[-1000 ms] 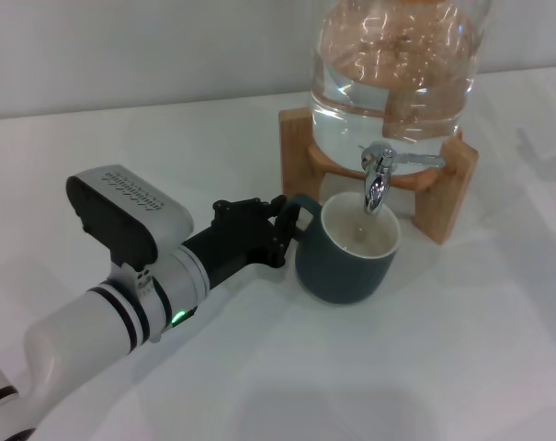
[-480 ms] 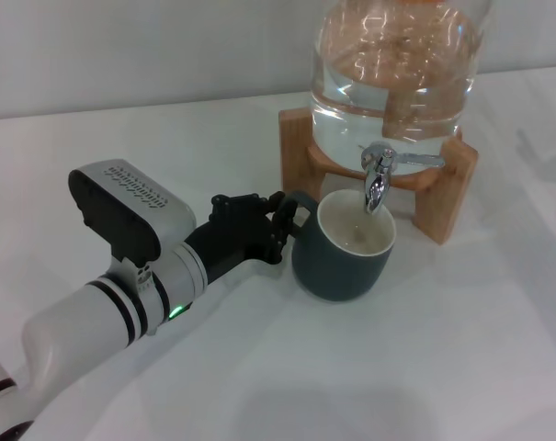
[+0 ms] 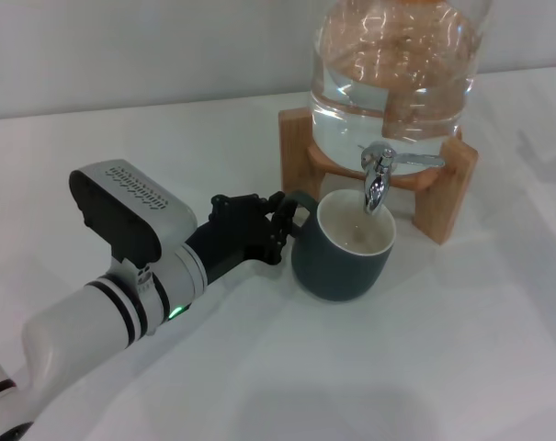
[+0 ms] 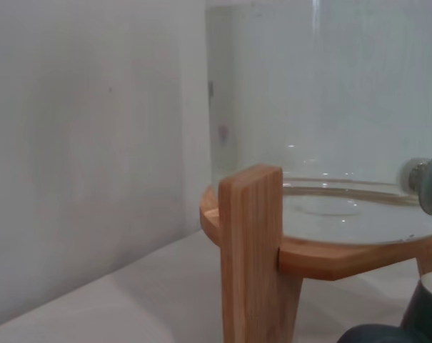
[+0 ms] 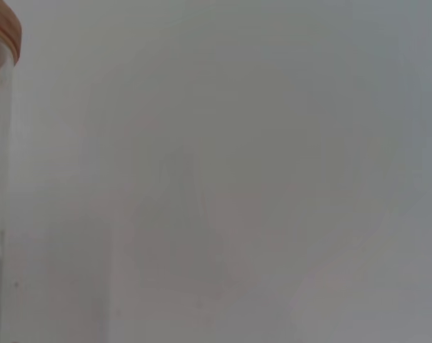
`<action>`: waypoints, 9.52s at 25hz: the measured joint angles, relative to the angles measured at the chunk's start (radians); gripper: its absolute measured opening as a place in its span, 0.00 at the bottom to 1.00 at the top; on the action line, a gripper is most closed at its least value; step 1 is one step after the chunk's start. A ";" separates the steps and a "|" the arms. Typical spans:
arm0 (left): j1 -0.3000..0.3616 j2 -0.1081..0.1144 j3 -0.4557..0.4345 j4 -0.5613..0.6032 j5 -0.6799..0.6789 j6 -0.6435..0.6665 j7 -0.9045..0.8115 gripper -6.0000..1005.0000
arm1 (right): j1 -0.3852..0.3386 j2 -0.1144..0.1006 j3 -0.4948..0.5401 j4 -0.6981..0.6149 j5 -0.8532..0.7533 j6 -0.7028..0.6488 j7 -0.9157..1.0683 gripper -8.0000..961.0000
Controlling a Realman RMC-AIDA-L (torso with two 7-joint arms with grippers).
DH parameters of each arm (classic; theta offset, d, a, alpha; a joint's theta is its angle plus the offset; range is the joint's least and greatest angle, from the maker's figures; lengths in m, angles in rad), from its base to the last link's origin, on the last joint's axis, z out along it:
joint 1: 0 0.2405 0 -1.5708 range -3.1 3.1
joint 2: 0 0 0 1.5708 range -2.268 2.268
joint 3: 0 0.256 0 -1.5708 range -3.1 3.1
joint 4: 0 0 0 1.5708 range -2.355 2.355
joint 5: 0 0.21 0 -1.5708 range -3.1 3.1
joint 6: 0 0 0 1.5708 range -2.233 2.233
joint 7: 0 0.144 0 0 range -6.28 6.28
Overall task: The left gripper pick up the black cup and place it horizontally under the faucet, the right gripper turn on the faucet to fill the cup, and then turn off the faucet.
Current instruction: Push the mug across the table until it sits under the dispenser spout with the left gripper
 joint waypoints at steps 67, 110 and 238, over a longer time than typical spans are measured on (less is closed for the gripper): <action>0.015 -0.001 0.001 0.029 -0.024 -0.001 -0.007 0.44 | 0.002 0.000 0.002 0.006 0.000 0.012 0.000 0.87; 0.008 0.000 0.013 0.045 -0.018 -0.023 -0.038 0.56 | 0.001 0.000 0.000 0.011 0.000 0.011 -0.002 0.87; 0.229 0.015 -0.009 0.242 0.072 -0.007 0.100 0.76 | 0.003 -0.003 0.000 0.033 -0.009 0.002 -0.010 0.87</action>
